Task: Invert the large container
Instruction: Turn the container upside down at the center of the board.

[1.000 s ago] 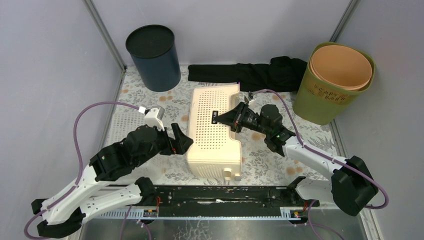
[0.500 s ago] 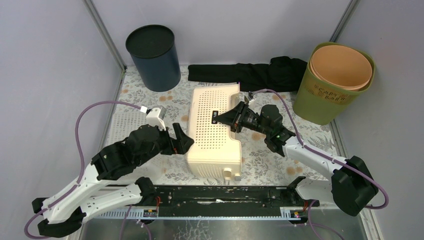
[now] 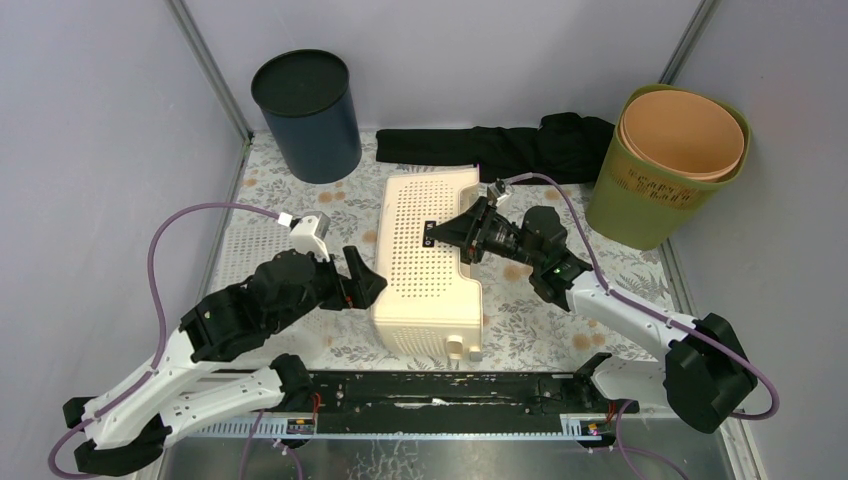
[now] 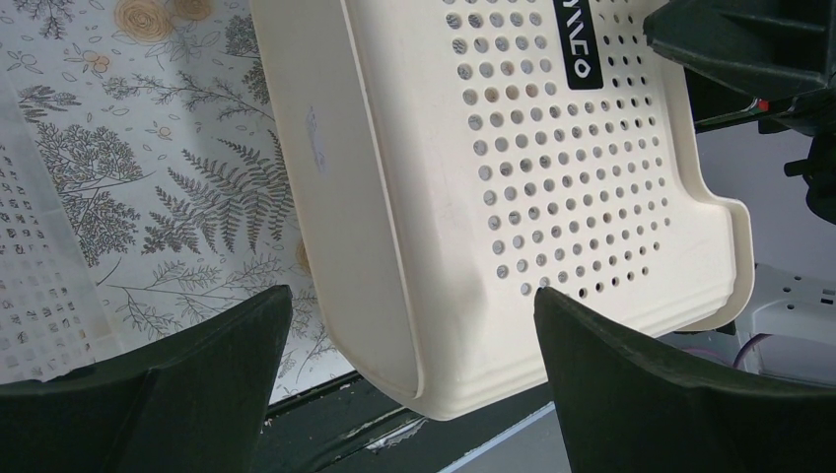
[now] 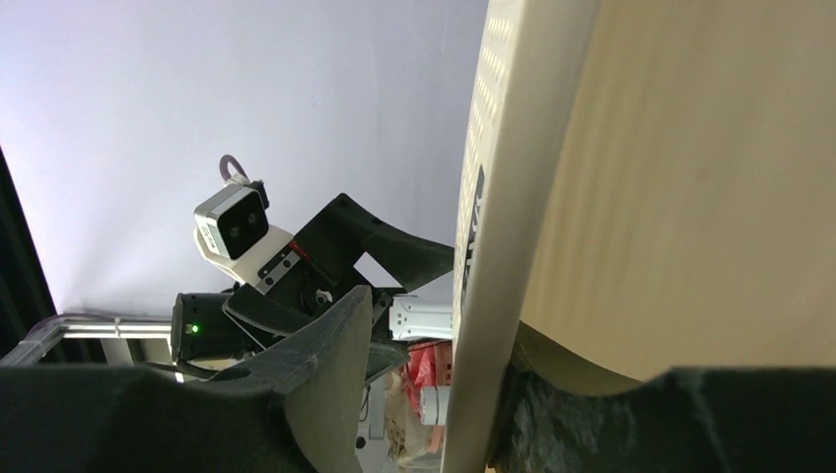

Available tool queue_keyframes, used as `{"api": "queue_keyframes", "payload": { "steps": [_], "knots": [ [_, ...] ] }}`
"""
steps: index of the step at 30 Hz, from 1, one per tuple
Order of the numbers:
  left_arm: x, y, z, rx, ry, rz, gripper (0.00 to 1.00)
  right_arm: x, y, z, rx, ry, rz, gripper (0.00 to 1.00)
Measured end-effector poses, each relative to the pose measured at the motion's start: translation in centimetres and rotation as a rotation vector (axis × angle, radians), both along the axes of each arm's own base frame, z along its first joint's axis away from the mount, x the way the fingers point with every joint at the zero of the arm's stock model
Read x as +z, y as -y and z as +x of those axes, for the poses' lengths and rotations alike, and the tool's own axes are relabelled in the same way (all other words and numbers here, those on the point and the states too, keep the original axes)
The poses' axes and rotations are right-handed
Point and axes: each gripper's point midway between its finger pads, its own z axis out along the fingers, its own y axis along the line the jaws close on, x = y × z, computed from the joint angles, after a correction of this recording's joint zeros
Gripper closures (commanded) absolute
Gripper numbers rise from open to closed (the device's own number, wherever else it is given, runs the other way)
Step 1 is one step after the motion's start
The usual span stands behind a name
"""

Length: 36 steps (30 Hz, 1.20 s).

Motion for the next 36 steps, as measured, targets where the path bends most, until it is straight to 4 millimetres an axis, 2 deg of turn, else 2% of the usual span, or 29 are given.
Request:
{"api": "queue_keyframes", "payload": {
  "steps": [20, 31, 36],
  "knots": [
    [0.2, -0.2, -0.1, 0.002, 0.006, -0.012, 0.00, 0.0, -0.8, -0.7, 0.091, -0.008, -0.088, 0.52],
    [0.3, -0.1, -0.1, 0.004, 0.003, -0.018, 0.00, -1.8, -1.1, -1.8, 0.184, -0.041, -0.151, 0.52],
    [0.3, -0.1, -0.1, 0.005, 0.003, -0.019, 0.00, -1.8, -1.1, -2.3, 0.211, -0.038, -0.150, 0.57]
  ]
}}
